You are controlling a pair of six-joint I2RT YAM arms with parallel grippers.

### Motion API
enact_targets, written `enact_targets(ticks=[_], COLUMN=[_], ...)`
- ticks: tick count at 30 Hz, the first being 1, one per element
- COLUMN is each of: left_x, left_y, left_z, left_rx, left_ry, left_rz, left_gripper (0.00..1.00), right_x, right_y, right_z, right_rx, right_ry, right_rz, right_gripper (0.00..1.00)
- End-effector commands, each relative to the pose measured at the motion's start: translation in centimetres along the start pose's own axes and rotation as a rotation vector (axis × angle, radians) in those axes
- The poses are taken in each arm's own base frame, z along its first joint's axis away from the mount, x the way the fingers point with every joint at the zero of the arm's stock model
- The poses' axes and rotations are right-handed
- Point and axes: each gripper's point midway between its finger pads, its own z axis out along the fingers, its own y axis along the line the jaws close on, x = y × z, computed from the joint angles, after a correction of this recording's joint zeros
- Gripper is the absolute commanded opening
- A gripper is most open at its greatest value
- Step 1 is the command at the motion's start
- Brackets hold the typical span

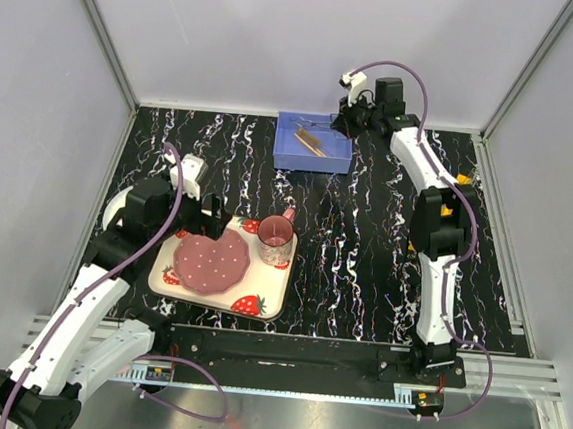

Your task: Organize the chemistry lab equipment

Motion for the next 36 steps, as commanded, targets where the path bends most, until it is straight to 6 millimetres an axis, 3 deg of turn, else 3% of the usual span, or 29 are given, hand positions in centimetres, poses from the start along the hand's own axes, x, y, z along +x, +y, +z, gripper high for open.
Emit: enact_targets(ticks=[1,7,12,15,18,19,20,21,22,25,26,27,28,29,30,31,32,34,35,36], left_x=[-2.1,-2.6,-3.0,-3.6,-4.9,-5.3,-5.8,-5.9,-6.0,-6.1,-6.1,-6.0,-5.6,-5.4,-5.3,-4.8,-4.8,-4.2,-4.2,-4.1], left_y=[-0.2,-0.8,-1.4,-2.3,-3.8,-4.1,-4.3,-4.3,-4.3,-3.9,-4.2,-4.4,-4.6,-5.1,-5.3,-5.6,-6.4,-7.2,-8.1,-8.6], left_z=[0.2,0.3,0.0,-0.4,-1.0,-1.1,-1.3,-1.3,-1.4,-1.5,-1.6,-1.6,-1.6,-1.7,-1.8,-1.8,-2.0,-2.1,-2.5,-2.7], left_rx=[0.002,0.029,0.061,0.103,0.181,0.191,0.202,0.196,0.19,0.164,0.186,0.196,0.206,0.236,0.253,0.273,0.319,0.374,0.436,0.463], left_ry=[-0.058,-0.071,-0.079,-0.098,-0.146,-0.154,-0.166,-0.166,-0.168,-0.175,-0.173,-0.172,-0.165,-0.161,-0.159,-0.153,-0.153,-0.143,-0.146,-0.146], left_rz=[-0.029,-0.063,-0.084,-0.107,-0.14,-0.164,-0.174,-0.19,-0.233,-0.27,-0.267,-0.266,-0.264,-0.26,-0.257,-0.258,-0.249,-0.244,-0.23,-0.227], left_gripper=[0.99,0.99,0.99,0.99,0.99,0.99,0.99,0.99,0.99,0.99,0.99,0.99,0.99,0.99,0.99,0.99,0.99,0.99,0.99,0.99], right_x=[-2.9,-0.7,0.3,-0.8,-3.1,-4.8,-5.2,-5.4,-7.3,-8.2,-6.3,-7.5,-7.2,-4.9,-5.5,-4.8,-2.5,-1.7,0.6,0.9], right_y=[-0.2,-0.4,-0.5,-0.5,-0.3,-0.2,0.3,1.1,2.1,5.3,6.5,8.1,8.9,9.9,11.1,11.7,12.5,13.3,13.9,13.8], right_z=[0.9,2.2,2.2,0.9,-1.8,-3.6,-4.7,-5.7,-7.9,-12.6,-13.5,-16.0,-17.0,-17.8,-20.0,-20.9,-21.5,-24.2,-24.8,-26.5], right_rx=[-0.022,-0.029,-0.018,-0.005,0.003,0.011,-0.001,-0.033,-0.04,-0.084,-0.115,-0.117,-0.118,-0.134,-0.119,-0.114,-0.122,-0.091,-0.1,-0.059], right_ry=[-0.105,-0.075,-0.053,-0.061,-0.086,-0.112,-0.106,-0.105,-0.13,-0.104,-0.047,-0.065,-0.052,0.004,-0.009,0.008,0.064,0.075,0.123,0.118], right_rz=[-0.015,0.004,-0.004,-0.014,-0.016,-0.03,-0.023,-0.028,-0.052,-0.08,-0.067,-0.09,-0.088,-0.059,-0.082,-0.073,-0.03,-0.024,0.008,0.006], right_gripper=[0.08,0.12,0.31,0.44,0.6,0.64,0.7,0.77,0.87,1.0,1.0,1.0,1.0,1.0,1.0,1.0,1.0,1.0,1.0,1.0])
